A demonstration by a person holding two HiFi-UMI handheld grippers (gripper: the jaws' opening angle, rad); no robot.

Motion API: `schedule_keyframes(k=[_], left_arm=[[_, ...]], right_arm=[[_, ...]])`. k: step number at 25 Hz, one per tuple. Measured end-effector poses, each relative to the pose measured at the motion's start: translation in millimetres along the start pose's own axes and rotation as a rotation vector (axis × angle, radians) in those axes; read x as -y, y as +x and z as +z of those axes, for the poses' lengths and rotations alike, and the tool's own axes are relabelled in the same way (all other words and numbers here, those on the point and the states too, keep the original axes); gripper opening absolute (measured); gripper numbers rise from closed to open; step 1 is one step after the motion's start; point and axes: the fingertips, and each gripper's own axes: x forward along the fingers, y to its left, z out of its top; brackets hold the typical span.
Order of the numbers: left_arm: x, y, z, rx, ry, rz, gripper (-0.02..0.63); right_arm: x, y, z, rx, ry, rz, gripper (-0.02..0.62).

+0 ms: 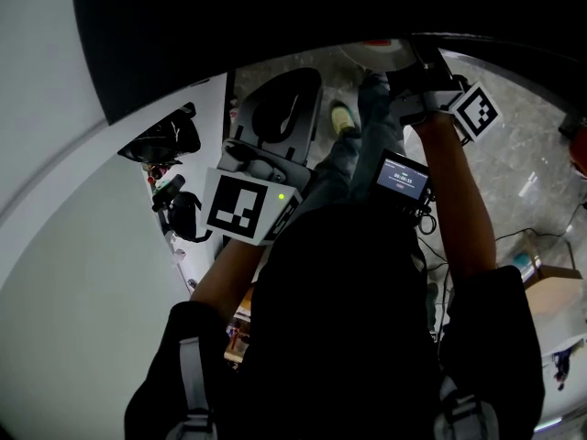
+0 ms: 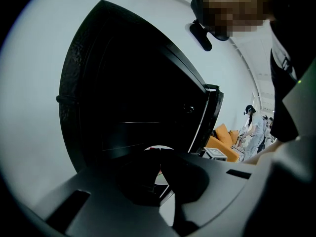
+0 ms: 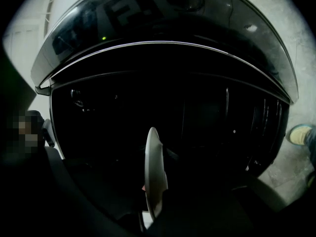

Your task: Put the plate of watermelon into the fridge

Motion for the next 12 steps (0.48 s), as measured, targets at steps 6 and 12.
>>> schedule_keyframes(k=[6,12], left_arm=[[-3.0,4.9,-6.4,-0.025,-0.002,0.005,0.012],[-0.5,8.8,-4.8,-0.02,0.003,0.0,0.012]], right_arm=[[26.2,10.6,10.1,0.043,-0.035,-0.023,0.048],[47.4,20.2,12.9,0.083,-0.031,-0.066,0.048]])
